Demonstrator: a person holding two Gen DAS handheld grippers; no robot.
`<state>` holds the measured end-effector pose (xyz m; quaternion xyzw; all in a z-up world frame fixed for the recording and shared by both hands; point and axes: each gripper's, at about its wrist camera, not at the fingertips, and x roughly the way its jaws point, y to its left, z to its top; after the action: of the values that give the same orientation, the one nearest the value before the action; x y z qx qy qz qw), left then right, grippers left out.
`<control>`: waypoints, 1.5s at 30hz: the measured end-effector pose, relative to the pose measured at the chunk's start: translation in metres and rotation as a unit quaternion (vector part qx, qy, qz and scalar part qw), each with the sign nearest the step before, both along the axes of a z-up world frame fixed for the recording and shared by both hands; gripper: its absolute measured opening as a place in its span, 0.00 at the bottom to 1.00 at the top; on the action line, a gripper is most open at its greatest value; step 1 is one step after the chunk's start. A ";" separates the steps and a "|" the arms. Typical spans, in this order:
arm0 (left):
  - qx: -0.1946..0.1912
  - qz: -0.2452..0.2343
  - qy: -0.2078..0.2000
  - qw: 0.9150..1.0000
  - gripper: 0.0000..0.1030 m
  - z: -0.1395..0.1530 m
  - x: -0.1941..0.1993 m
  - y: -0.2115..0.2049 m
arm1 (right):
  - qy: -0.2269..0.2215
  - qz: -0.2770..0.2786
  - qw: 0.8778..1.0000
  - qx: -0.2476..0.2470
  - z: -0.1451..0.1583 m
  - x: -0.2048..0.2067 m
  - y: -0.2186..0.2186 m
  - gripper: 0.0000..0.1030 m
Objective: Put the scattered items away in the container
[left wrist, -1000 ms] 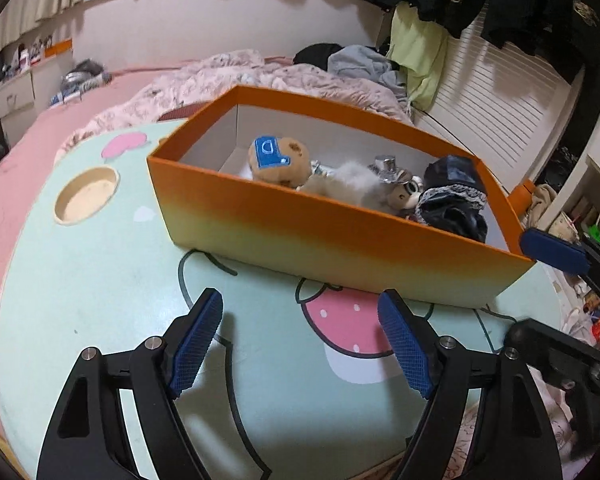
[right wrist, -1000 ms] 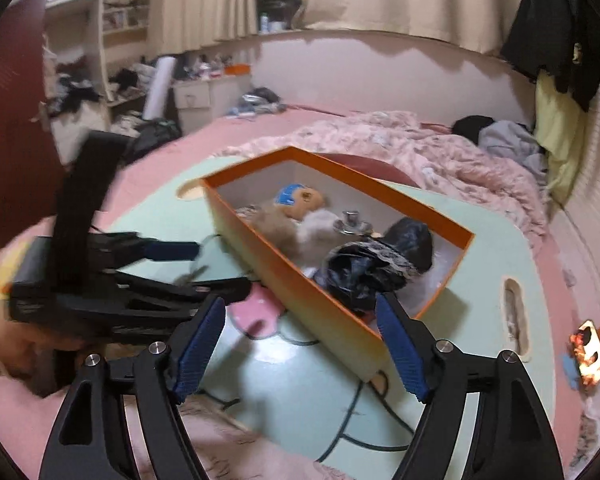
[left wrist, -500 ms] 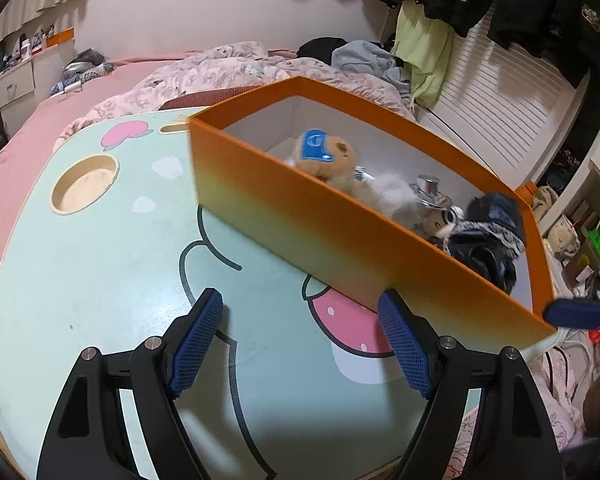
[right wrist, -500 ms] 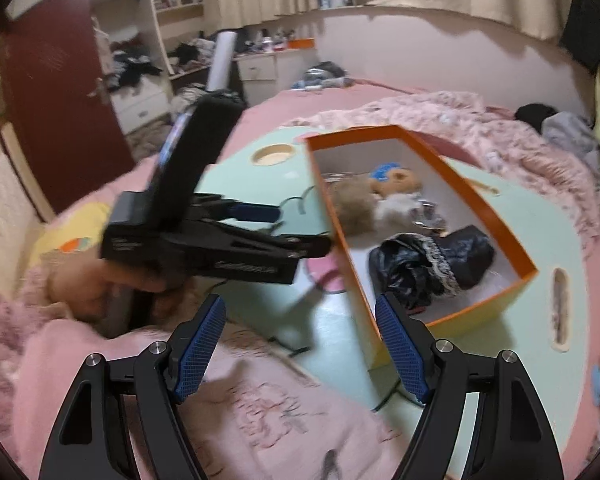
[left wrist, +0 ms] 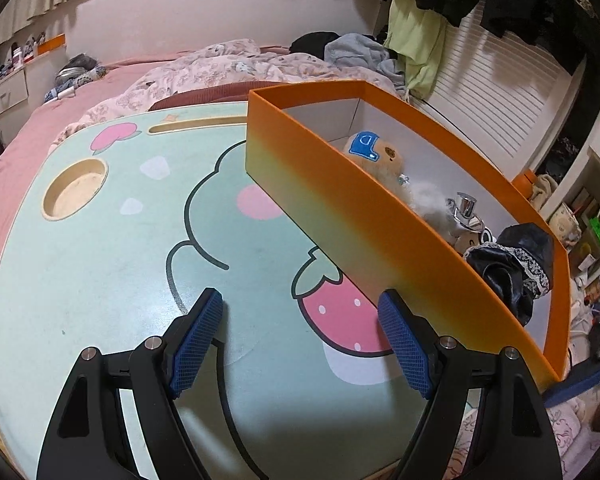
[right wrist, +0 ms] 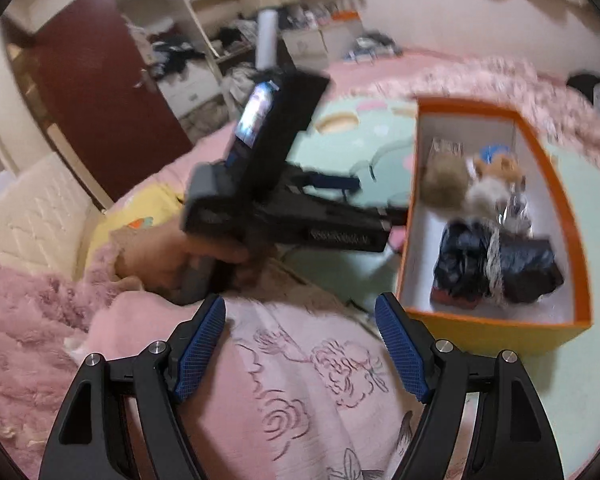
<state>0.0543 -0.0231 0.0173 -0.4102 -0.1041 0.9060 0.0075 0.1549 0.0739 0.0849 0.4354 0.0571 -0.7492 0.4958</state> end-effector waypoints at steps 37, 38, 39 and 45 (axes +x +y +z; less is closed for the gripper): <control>-0.009 0.044 0.003 0.999 0.78 0.005 -0.048 -0.031 | 0.152 -0.270 0.942 0.133 -0.038 -0.148 0.021 0.74; -0.009 0.046 0.004 0.999 0.78 0.005 -0.049 -0.034 | 0.154 -0.268 0.942 0.133 -0.037 -0.150 0.016 0.74; -0.011 0.048 0.005 0.999 0.78 0.005 -0.049 -0.035 | 0.152 -0.266 0.943 0.131 -0.037 -0.151 0.013 0.74; -0.001 0.043 0.018 0.999 0.78 0.009 -0.028 -0.032 | 0.184 -0.295 0.928 0.134 -0.024 -0.138 0.008 0.74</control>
<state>0.0262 -0.0556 0.0258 -0.3893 -0.1206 0.9127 -0.0302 0.0170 0.0823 0.0606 0.3498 0.1161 -0.9139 0.1700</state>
